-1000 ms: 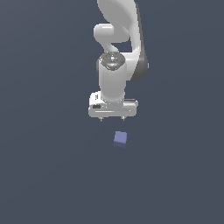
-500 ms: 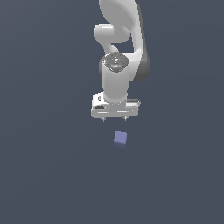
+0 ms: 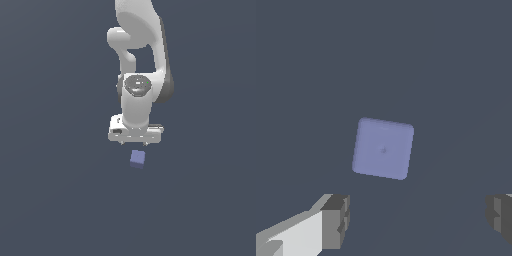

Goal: Pick up the object and move it to a goal position.

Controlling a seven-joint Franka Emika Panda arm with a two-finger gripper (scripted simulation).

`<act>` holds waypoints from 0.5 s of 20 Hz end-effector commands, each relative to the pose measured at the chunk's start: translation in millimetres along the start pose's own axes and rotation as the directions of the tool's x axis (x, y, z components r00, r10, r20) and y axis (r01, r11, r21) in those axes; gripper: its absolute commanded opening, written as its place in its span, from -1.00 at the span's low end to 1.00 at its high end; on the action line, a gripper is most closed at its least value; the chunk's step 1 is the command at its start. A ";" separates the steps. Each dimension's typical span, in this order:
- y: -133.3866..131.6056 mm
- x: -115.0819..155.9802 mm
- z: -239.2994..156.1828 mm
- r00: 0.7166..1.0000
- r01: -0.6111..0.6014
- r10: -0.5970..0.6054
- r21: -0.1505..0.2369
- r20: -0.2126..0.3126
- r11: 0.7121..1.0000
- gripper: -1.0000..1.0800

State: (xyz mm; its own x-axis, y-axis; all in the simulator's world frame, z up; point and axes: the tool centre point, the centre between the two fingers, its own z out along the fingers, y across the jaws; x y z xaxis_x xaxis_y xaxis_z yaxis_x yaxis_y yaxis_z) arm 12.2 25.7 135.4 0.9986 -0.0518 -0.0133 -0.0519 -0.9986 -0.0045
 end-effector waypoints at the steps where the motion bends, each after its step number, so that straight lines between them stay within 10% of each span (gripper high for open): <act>1: -5.7 6.5 11.9 0.999 -0.041 0.041 -0.001 -0.003 0.999 0.92; 10: -19.4 21.0 41.3 0.990 -0.138 0.138 -0.002 -0.012 0.990 0.92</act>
State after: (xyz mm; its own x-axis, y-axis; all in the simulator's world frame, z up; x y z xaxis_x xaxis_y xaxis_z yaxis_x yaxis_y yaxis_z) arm 31.5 42.8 97.3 0.9843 -0.1767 -0.0036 -0.1767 -0.9843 -0.0007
